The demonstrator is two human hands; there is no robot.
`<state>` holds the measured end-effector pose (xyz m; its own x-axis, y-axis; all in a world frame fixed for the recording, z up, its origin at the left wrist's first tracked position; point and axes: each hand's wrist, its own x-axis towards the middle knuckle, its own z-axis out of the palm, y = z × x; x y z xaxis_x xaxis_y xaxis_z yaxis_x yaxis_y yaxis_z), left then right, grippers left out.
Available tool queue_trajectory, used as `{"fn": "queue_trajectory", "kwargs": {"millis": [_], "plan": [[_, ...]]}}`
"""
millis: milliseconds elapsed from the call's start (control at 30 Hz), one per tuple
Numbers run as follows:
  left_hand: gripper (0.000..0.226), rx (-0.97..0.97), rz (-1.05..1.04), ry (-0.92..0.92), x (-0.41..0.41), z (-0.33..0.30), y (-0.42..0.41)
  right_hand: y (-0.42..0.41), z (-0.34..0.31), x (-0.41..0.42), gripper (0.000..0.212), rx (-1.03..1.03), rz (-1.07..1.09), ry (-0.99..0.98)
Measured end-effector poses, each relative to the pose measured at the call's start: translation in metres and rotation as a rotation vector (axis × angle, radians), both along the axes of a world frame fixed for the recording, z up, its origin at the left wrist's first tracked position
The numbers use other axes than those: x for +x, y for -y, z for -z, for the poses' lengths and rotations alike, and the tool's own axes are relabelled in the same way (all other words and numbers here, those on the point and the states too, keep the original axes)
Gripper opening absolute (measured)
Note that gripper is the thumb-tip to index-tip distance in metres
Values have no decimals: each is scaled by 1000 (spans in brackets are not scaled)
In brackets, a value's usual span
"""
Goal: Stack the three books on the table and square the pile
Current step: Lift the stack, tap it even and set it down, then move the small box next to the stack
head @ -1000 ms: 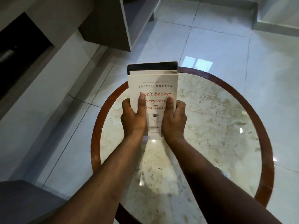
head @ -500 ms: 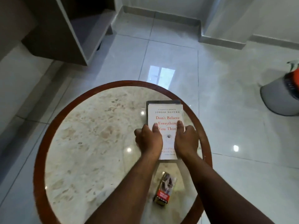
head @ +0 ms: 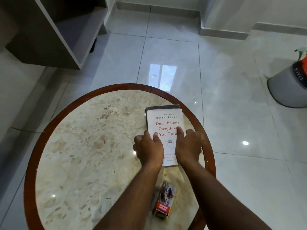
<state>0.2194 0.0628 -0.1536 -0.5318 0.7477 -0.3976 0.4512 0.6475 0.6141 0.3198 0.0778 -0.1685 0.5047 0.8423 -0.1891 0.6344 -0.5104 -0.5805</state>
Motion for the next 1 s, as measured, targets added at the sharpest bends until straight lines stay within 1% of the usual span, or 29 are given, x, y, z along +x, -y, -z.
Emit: {"fn": "queue_trajectory", "kwargs": {"millis": [100,133,200,267,300,333,367,433,500,567,667,767,867,933,1000], "plan": [[47,14,58,41,-8,-4,12,3,4,10,47,36,-56,-48],[52,20,84,45,-12,-7,22,8,3,17,48,52,-70,-59],[59,34,186,58,-21,-13,50,26,-5,31,38,102,-104,-69],[79,52,354,86,-30,-19,83,52,-11,43,26,140,-160,-48],[91,49,443,90,-34,-22,97,67,-14,48,25,152,-195,-35],[101,32,539,72,-38,-24,110,82,-14,51,30,155,-245,-12],[108,-2,658,16,-41,-25,120,97,-13,52,39,146,-311,19],[117,-83,935,-157,-43,-28,134,125,-4,54,58,106,-447,117],[118,-132,1140,-291,-42,-27,141,148,11,53,63,41,-524,237],[117,-167,1246,-392,-38,-24,140,164,25,51,62,-16,-555,309],[109,-176,1263,-460,-34,-20,137,175,37,47,63,-41,-577,354],[99,-135,1138,-407,-47,-16,138,178,37,42,65,-62,-631,372],[88,-83,985,-342,-86,-13,146,190,33,26,69,-77,-726,352],[88,-77,903,-332,-120,-14,150,201,30,6,70,-91,-784,351],[93,-108,845,-331,-159,-17,149,208,29,-15,71,-94,-828,355]]}}
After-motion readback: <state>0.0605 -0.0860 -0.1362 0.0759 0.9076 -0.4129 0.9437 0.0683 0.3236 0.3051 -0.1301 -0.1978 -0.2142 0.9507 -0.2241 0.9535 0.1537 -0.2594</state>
